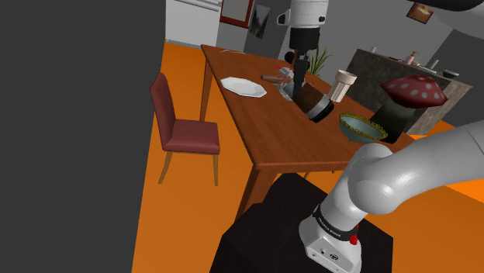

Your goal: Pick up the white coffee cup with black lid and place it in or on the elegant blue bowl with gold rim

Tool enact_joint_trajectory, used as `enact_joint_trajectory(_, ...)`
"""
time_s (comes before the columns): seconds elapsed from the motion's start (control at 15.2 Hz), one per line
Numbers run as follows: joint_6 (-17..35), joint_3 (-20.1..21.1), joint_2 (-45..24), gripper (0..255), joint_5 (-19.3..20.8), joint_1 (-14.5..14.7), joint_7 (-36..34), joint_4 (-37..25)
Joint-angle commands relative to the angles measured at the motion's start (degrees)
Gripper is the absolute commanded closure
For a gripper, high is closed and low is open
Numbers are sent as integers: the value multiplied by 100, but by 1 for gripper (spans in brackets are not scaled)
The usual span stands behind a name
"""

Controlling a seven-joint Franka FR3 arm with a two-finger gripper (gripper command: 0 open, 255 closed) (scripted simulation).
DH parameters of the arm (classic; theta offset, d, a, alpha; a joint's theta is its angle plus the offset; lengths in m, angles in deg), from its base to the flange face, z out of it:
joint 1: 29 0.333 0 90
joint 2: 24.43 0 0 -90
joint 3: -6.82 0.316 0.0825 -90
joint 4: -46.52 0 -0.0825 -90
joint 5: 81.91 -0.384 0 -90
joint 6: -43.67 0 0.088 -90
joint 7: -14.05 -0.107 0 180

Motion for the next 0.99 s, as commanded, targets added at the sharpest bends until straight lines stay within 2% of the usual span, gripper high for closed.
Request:
enact_joint_trajectory(0.0,-140,1,-56,255,5,-3,19,-198)
enact_joint_trajectory(0.2,-316,6,-115,255,7,-5,38,-434)
enact_joint_trajectory(0.92,-662,-1045,1149,255,1094,-374,1388,255)
